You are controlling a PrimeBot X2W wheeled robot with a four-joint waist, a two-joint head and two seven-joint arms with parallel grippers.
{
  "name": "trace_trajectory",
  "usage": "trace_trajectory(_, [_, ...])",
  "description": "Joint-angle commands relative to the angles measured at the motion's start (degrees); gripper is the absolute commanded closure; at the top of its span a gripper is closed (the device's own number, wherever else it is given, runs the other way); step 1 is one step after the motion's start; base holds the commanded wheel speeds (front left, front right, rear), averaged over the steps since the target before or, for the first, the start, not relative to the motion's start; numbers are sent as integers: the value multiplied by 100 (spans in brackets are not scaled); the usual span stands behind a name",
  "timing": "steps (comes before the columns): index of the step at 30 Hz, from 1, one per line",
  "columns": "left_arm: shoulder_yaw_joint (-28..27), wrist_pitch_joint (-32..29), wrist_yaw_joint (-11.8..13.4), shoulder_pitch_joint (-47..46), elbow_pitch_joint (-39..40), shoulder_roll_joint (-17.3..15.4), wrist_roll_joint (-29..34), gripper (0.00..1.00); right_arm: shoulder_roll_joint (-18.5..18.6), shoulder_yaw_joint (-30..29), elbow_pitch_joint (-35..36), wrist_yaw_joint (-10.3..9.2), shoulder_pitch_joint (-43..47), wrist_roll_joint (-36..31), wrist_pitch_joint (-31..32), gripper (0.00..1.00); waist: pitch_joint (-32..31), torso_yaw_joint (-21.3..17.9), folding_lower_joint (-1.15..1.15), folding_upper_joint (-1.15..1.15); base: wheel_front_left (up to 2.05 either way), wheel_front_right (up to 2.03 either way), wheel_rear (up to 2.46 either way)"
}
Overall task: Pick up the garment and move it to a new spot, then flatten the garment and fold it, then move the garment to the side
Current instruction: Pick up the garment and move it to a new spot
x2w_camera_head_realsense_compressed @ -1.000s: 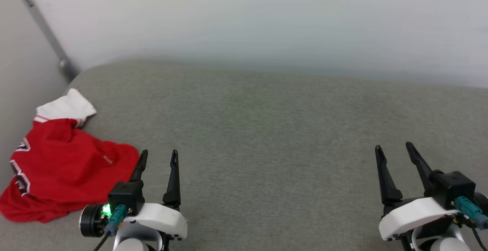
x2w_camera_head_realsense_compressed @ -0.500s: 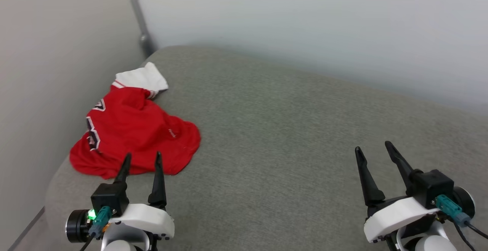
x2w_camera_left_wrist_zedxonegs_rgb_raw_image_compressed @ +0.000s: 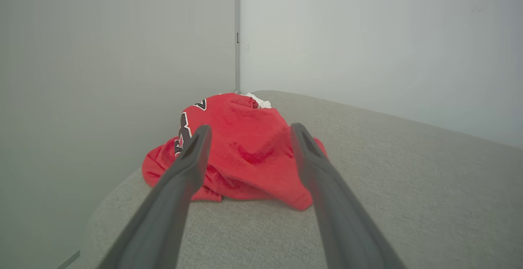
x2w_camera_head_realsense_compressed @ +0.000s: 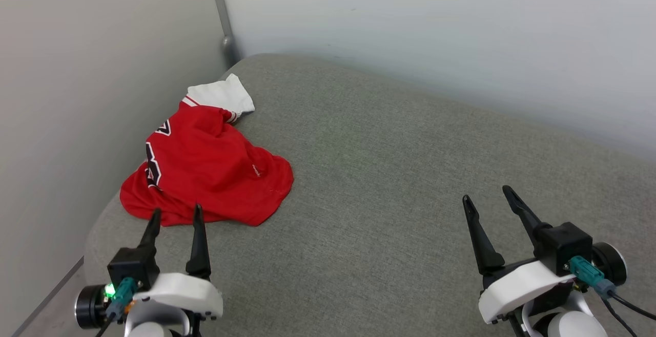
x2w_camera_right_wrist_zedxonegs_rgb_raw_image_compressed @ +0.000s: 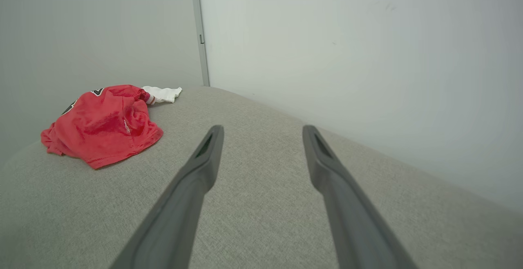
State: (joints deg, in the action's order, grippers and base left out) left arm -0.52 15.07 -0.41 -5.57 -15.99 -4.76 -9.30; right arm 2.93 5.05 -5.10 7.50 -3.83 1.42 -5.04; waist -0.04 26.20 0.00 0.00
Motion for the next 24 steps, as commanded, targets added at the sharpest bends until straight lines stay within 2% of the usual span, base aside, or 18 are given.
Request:
trace_trajectory(1, [-15,15,28,-150,-2,-32,48,0,-8,16,46,-2,-76,-12,-2,0,28,-34,0,0,0,0,0])
trace_trajectory(6, [25,-15,13,-628,-79,-48,24,0,-8,27,145,-2,-176,-65,84,0,246,-189,0,0,0,0,0])
trace_trajectory(12, [-82,-464,-121,-1714,-274,-314,-149,0,8,62,310,-3,-462,-224,224,0,808,-568,0,0,0,0,0])
trace_trajectory(18, [-370,-1375,-257,-2687,-712,-888,-409,0,107,152,384,-2,-805,-254,242,0,1457,-1124,0,0,0,0,0])
trace_trajectory(24, [-566,-2574,-481,-3220,-1335,-1581,-757,0,142,103,443,-3,-1043,-266,178,0,2114,-1545,0,0,0,0,0])
